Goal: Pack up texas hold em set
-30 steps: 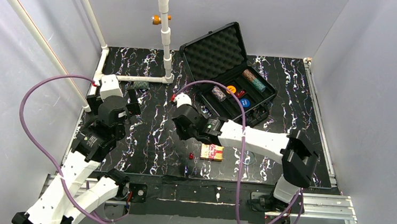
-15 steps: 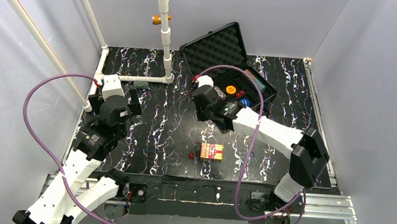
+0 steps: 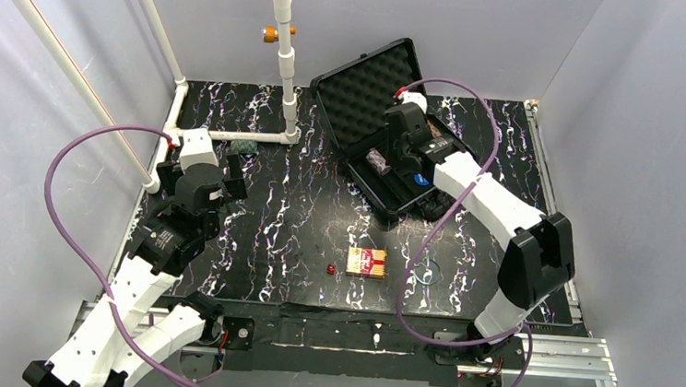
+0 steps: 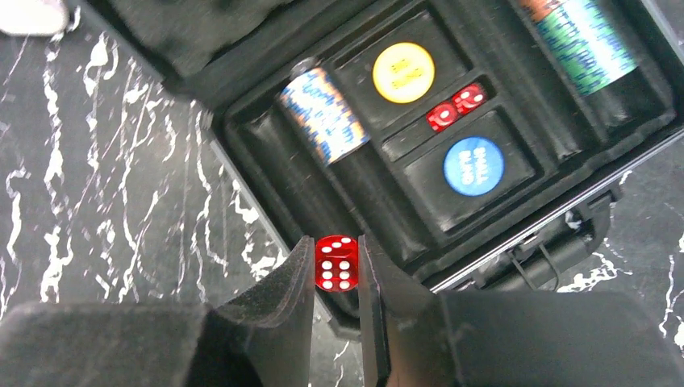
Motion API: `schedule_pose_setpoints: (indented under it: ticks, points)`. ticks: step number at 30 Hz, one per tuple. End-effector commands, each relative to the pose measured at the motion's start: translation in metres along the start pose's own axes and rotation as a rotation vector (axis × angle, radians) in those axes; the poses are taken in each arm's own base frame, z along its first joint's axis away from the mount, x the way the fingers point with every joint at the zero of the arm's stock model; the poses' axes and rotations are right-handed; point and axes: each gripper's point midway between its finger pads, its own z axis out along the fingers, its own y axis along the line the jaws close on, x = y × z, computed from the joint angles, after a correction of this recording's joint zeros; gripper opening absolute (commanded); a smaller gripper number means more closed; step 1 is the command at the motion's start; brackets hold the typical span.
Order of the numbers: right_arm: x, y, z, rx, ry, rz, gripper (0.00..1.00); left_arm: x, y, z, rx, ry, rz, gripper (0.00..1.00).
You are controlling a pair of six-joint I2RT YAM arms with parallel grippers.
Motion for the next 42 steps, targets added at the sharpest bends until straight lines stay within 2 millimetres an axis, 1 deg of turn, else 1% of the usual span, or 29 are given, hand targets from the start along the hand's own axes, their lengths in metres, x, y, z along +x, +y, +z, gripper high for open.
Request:
schedule_pose_setpoints:
  ticks: [1, 4, 10, 14, 17, 22, 27, 42]
  points:
    - [-0.018, -0.021, 0.014, 0.078, 0.004, 0.062, 0.01, -0.002, 0.001, 0.000, -0.003, -0.009, -0.004, 0.98]
    - [-0.021, -0.033, 0.024, 0.115, 0.023, 0.136, 0.01, -0.002, 0.000, 0.000, 0.003, -0.009, -0.004, 0.98]
    - [-0.029, -0.047, 0.036, 0.174, 0.031, 0.263, 0.01, -0.003, 0.000, -0.002, 0.011, -0.014, -0.012, 0.98]
    - [-0.025, -0.054, 0.049, 0.210, 0.074, 0.341, 0.01, -0.003, -0.001, -0.001, 0.016, -0.011, -0.011, 0.98]
    - [-0.021, -0.054, 0.059, 0.205, 0.110, 0.383, 0.01, -0.003, -0.002, -0.001, 0.022, -0.009, -0.011, 0.98]
    - [-0.017, -0.059, 0.073, 0.226, 0.123, 0.465, 0.01, -0.003, -0.003, -0.001, 0.023, -0.009, -0.009, 0.98]
    - [-0.010, -0.059, 0.087, 0.212, 0.149, 0.540, 0.01, -0.003, -0.003, -0.001, 0.028, -0.008, -0.009, 0.98]
    - [0.010, -0.064, 0.122, 0.228, 0.211, 0.640, 0.01, -0.001, -0.006, 0.001, 0.032, 0.003, 0.005, 0.98]
